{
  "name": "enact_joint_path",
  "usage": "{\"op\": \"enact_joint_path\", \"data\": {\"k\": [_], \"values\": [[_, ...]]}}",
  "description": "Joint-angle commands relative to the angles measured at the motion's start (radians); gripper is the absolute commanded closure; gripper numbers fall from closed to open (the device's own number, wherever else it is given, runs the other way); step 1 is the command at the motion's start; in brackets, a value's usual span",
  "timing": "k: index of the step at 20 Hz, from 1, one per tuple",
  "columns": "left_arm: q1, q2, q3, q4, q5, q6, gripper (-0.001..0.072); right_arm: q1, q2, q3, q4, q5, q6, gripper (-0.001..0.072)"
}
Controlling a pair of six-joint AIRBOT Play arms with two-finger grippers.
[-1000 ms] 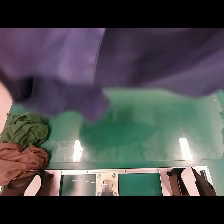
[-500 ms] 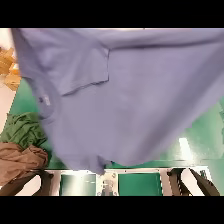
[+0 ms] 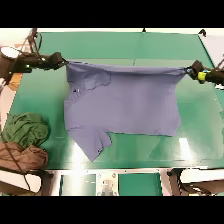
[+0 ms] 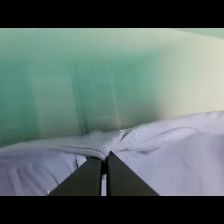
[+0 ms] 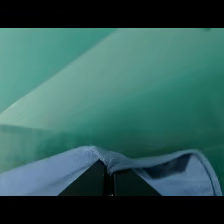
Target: Fold the shirts.
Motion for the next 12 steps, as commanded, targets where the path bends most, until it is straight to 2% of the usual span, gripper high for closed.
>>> {"op": "enact_joint_path", "data": {"k": [1,4,5,8,10,12], "values": [[-0.005,-0.108,0.071,-0.003,0.073,-0.014,0.0681,0.006,-0.237,0.211,0.016,0.146,0.069,0.0696],[0.001,-0.119,0.084,0.008,-0.006,-0.02,0.0681,-0.007,-0.287,0.325,-0.048,0.287,0.109,0.0696],[0.014,-0.119,0.084,0.028,-0.077,-0.025,0.0681,-0.015,-0.287,0.349,-0.091,0.349,0.129,0.0696],[0.029,-0.119,0.084,0.188,-0.295,-0.118,0.0681,-0.043,-0.283,0.371,-0.209,0.549,0.143,0.0696],[0.026,-0.119,0.083,0.294,-0.396,-0.179,0.0681,-0.044,-0.283,0.369,-0.321,0.611,0.168,0.0696],[0.023,-0.119,0.08,0.327,-0.447,-0.197,0.0681,-0.037,-0.283,0.359,-0.393,0.624,0.183,0.0696]]}}
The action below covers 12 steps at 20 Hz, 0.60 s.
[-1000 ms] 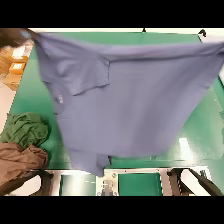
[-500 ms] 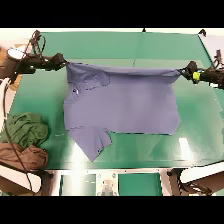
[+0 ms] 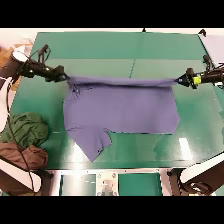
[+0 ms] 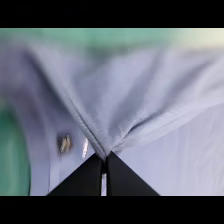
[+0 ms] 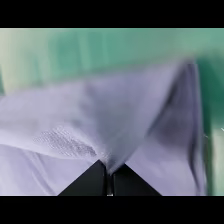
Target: Fold the shirts.
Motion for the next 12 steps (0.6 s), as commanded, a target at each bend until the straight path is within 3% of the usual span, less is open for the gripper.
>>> {"op": "enact_joint_path", "data": {"k": [1,8,9,10,11,12], "values": [[0.0,-0.002,-0.002,0.107,-0.146,-0.061,0.0681,0.004,-0.006,-0.005,-0.15,0.105,0.031,0.0696],[0.0,-0.002,-0.078,0.097,-0.147,-0.075,0.068,0.018,-0.009,-0.073,-0.188,0.098,0.037,0.0694],[0.0,-0.002,-0.08,0.092,-0.153,-0.076,0.068,0.019,-0.008,-0.073,-0.188,0.098,0.037,0.0646],[0.0,-0.002,-0.08,0.079,-0.171,-0.079,0.0678,0.018,-0.008,-0.072,-0.188,0.111,0.038,0.0489],[0.0,-0.002,-0.079,0.067,-0.203,-0.088,0.0551,0.018,-0.008,-0.069,-0.188,0.138,0.04,0.0409],[0.0,-0.002,-0.071,0.069,-0.257,-0.109,0.0278,0.015,-0.007,-0.059,-0.196,0.179,0.059,0.0408]]}}
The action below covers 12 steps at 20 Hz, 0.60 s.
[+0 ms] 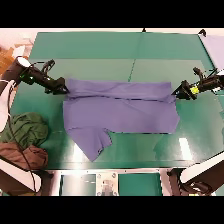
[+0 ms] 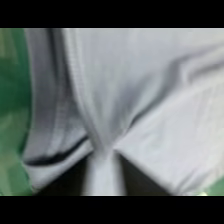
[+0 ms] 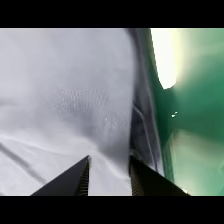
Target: Fold the shirts.
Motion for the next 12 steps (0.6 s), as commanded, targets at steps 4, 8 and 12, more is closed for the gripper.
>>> {"op": "enact_joint_path", "data": {"k": [4,8,12], "values": [[0.037,0.061,-0.012,-0.005,-0.274,-0.093,0.0256,-0.018,0.104,-0.018,-0.153,0.149,0.123,0.0418],[0.052,0.354,-0.307,0.082,-0.192,-0.09,0.0255,-0.037,0.381,-0.318,-0.246,0.064,0.193,0.0418],[0.052,0.713,-0.756,0.099,-0.026,-0.096,0.0253,-0.08,0.712,-0.772,-0.298,-0.076,0.337,0.0419]]}}
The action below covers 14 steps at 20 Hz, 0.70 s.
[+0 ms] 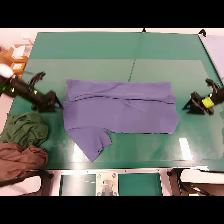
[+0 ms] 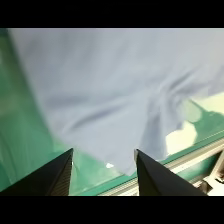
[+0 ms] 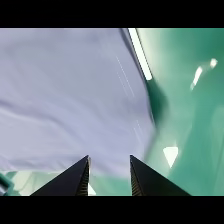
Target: Fold the shirts.
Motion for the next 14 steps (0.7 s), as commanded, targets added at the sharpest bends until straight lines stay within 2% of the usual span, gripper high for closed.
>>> {"op": "enact_joint_path", "data": {"k": [1,2,3,4,5,9,14], "values": [[0.003,0.289,-0.363,-0.016,0.153,-0.021,0.0252,-0.034,0.276,-0.363,-0.046,-0.138,0.112,0.0416],[0.003,0.345,-0.451,-0.062,0.205,-0.02,0.0227,-0.036,0.344,-0.45,-0.039,-0.195,0.124,0.0407],[-0.005,0.388,-0.534,-0.114,0.257,-0.02,0.0086,-0.036,0.394,-0.517,-0.015,-0.248,0.124,0.0338],[-0.025,0.408,-0.598,-0.154,0.304,-0.019,0.0085,-0.036,0.432,-0.575,0.022,-0.293,0.124,0.0266],[-0.061,0.406,-0.645,-0.183,0.339,-0.015,0.0085,-0.036,0.449,-0.614,0.061,-0.32,0.124,0.0258],[-0.247,0.404,-0.748,-0.21,0.536,-0.056,0.0085,-0.032,0.441,-0.717,0.184,-0.402,0.094,0.0258],[-0.291,0.37,-0.773,-0.26,0.627,-0.08,0.0088,-0.031,0.439,-0.729,0.203,-0.479,0.094,0.0258]]}}
